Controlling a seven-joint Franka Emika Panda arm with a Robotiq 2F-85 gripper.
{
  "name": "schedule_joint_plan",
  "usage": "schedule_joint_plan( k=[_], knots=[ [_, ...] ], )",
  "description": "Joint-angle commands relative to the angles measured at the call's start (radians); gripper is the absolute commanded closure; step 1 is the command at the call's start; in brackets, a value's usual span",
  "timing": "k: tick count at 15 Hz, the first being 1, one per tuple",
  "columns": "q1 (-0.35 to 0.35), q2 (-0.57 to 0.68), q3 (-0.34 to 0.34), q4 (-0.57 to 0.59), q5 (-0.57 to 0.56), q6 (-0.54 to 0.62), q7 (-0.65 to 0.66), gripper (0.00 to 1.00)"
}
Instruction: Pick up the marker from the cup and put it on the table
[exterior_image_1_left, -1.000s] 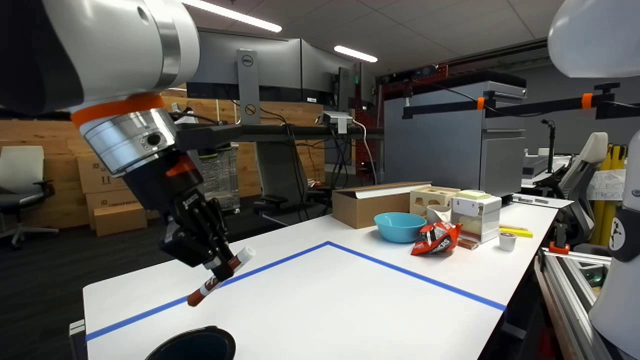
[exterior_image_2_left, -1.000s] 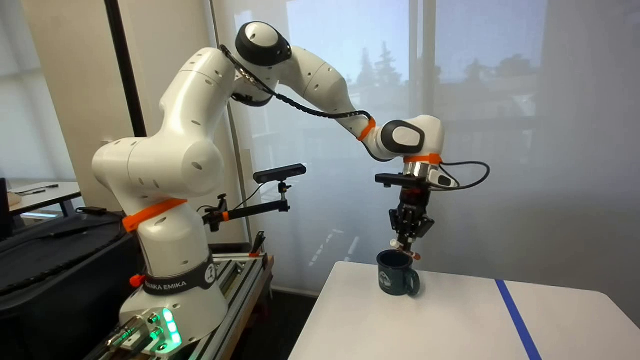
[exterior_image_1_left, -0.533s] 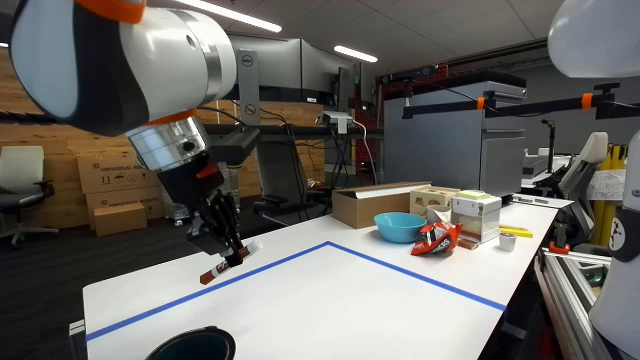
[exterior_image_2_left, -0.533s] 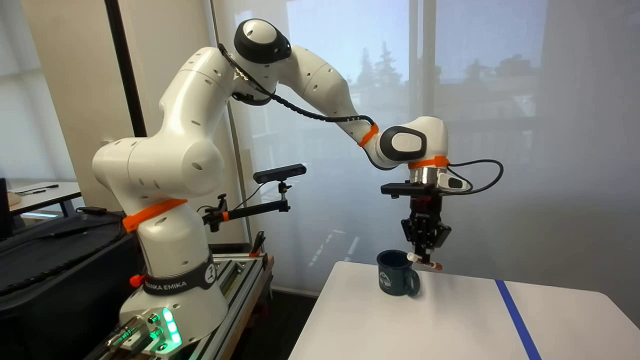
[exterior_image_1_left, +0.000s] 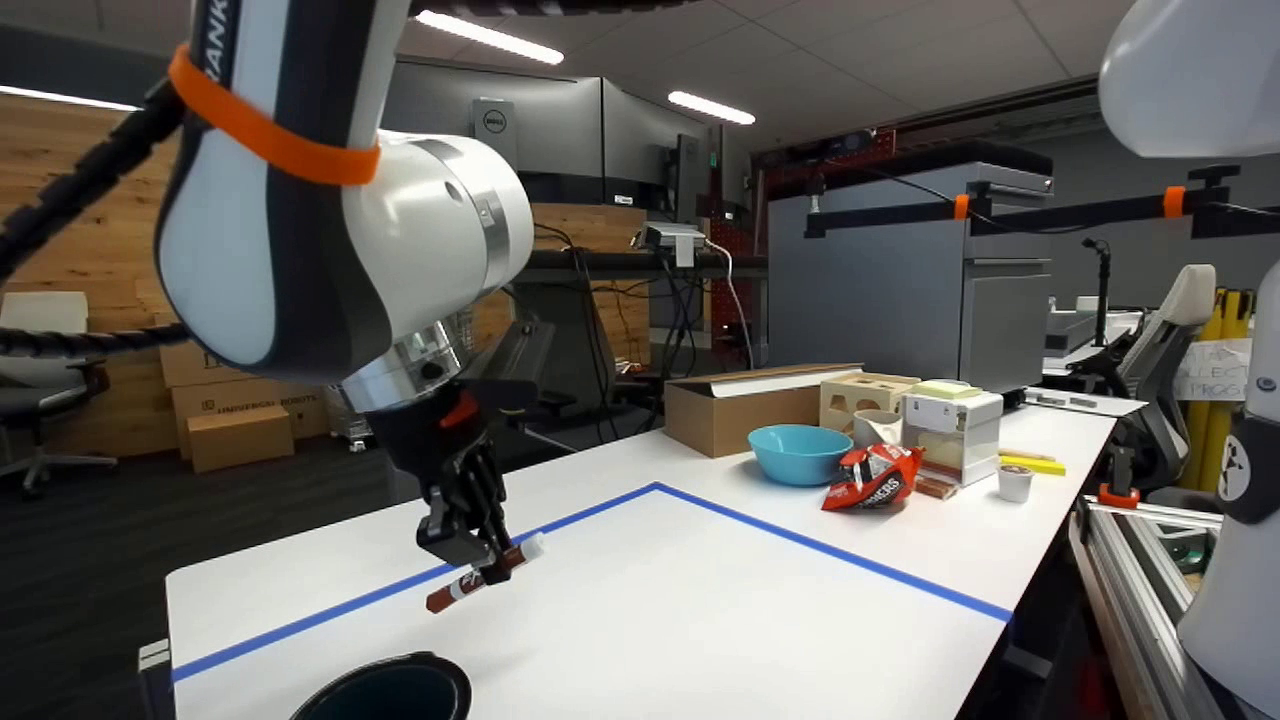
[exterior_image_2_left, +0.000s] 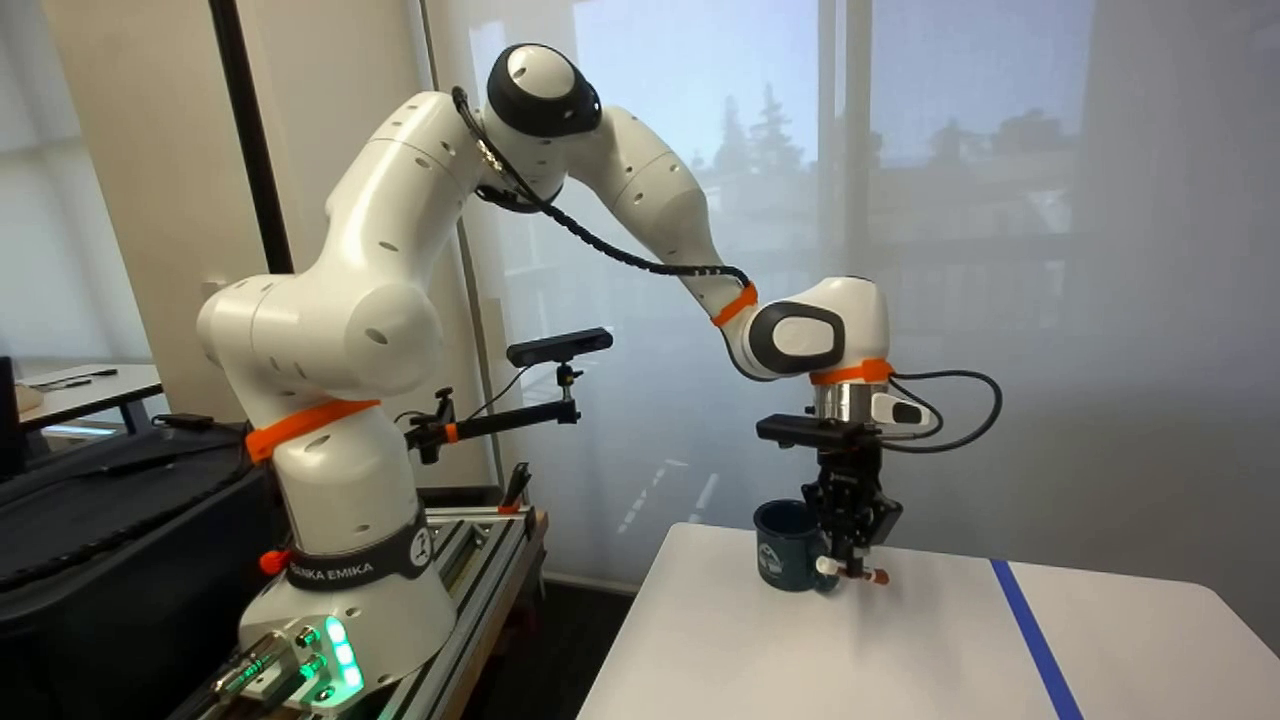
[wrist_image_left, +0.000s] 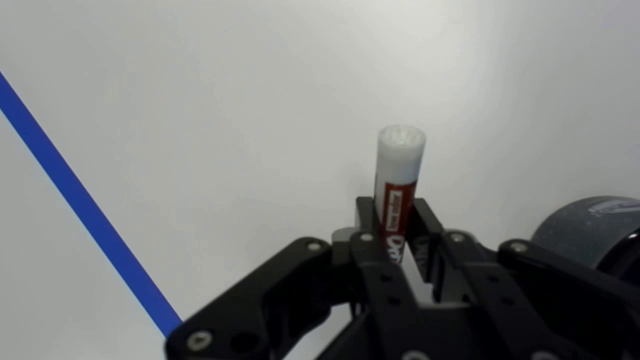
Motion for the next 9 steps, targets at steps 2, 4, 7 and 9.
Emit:
schedule_joint_plan(
  k=[2, 4, 7, 9],
  knots=[
    [-0.121, 0.008, 0.092, 0.015, 0.017, 0.011, -0.036, 0.95],
    [-0.173, 0.006, 0.132, 0.026, 0.021, -0.008, -0.055, 0.95],
    [-0.234, -0.001, 0.181, 0.038, 0.019, -0.019, -0.087, 0.95],
    [-0.264, -0.013, 0.208, 0.05, 0.018, -0.025, -0.099, 0.95]
  ],
)
